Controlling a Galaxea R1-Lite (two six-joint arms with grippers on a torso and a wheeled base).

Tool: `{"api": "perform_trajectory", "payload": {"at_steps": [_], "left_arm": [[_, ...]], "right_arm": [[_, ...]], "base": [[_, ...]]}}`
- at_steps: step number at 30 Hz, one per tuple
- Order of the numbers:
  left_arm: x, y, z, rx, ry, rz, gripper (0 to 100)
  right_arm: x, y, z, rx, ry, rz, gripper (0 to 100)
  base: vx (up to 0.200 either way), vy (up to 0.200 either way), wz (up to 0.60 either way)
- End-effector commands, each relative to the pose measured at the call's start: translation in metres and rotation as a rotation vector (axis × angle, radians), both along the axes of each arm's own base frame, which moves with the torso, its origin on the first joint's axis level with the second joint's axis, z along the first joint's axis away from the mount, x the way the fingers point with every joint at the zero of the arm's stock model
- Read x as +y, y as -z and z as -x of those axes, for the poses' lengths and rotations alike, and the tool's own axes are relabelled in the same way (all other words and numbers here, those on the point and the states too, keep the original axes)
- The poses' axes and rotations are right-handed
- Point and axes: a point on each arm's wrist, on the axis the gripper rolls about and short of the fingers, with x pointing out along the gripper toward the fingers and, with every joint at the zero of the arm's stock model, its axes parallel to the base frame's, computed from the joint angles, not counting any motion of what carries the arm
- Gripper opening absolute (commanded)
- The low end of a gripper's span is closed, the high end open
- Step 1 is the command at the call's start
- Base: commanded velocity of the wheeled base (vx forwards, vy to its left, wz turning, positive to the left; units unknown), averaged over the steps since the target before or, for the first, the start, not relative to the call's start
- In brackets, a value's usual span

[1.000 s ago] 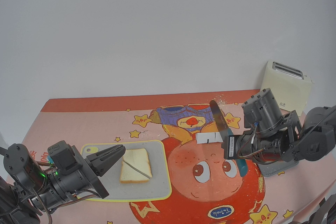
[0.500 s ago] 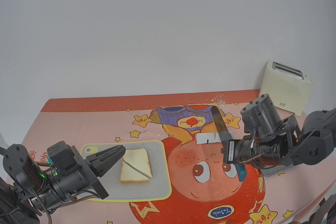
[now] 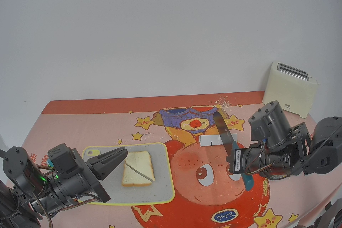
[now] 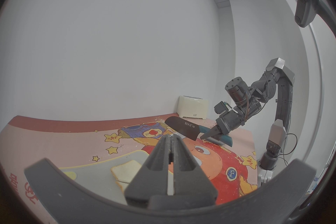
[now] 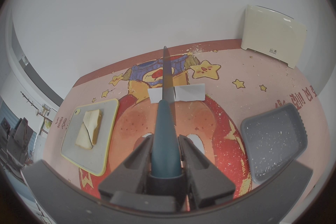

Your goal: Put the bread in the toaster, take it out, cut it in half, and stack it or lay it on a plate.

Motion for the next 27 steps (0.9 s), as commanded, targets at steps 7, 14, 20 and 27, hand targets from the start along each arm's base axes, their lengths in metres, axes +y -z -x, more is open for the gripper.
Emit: {"api": "perform_trajectory", "payload": {"at_steps": [7, 14, 20, 27], "left_arm": [[0.001, 0.000, 0.002, -0.005, 0.000, 0.004, 0], [0.001, 0.000, 0.002, -0.005, 0.000, 0.004, 0], [0.001, 0.000, 0.002, -0.005, 0.000, 0.002, 0], [0.002, 0.001, 0.002, -0.002, 0.000, 0.001, 0]], "right_arm": [[-0.001, 0.002, 0.004, 0.006, -0.009, 0.005, 0], [-0.002, -0.005, 0.007, -0.012, -0.014, -0.011, 0], [-0.005, -0.009, 0.009, -0.023, -0.012, -0.022, 0], [-0.005, -0.001, 0.016, 0.007, -0.021, -0.007, 0]], "base": [[0.000, 0.000, 0.00], [0.000, 0.000, 0.00], [0.000, 0.000, 0.00], [0.000, 0.000, 0.00]]}}
